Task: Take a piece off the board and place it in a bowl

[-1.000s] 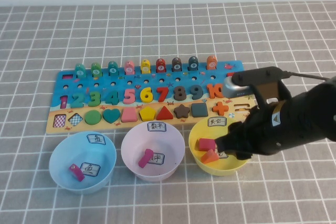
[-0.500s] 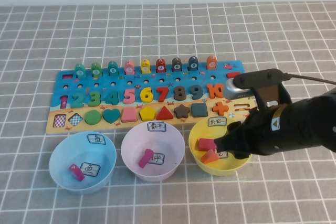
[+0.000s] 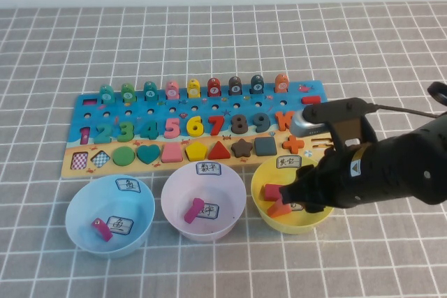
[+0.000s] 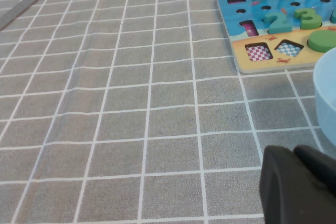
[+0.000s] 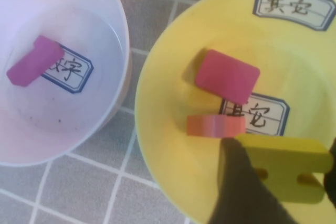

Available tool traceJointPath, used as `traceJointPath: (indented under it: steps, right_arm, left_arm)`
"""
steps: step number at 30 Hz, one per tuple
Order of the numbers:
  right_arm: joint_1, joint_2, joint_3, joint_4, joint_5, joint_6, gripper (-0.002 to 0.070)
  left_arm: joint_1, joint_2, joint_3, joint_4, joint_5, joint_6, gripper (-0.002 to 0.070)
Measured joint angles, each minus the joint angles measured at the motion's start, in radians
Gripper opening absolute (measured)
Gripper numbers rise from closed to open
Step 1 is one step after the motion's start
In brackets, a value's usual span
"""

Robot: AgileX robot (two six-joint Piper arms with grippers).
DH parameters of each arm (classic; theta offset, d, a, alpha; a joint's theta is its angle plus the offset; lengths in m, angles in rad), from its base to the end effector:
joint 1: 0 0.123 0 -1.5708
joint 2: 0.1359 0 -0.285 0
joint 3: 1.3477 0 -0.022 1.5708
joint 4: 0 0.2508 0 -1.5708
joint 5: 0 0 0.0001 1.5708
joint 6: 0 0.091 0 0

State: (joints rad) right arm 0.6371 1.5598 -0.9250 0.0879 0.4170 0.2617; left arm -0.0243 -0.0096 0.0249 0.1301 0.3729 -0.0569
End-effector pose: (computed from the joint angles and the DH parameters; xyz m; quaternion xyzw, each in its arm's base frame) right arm 0.2496 0.1888 0.2193 -0.1455 0.9429 0.1556 0.2560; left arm 0.0528 0.0030 0.1721 0.0216 0.8039 0.0309 0.5936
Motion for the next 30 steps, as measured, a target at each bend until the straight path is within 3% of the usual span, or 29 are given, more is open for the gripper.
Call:
traceJointPath:
  steps: [24, 30]
  right_arm:
    - [0.002, 0.09, -0.057, 0.002, 0.088, 0.0, 0.0298]
    - [0.002, 0.09, -0.057, 0.002, 0.091, 0.0, 0.0356]
  left_arm:
    - [0.0, 0.0, 0.0, 0.0, 0.0, 0.0, -0.0002]
    - [0.0, 0.0, 0.0, 0.0, 0.0, 0.0, -0.0002]
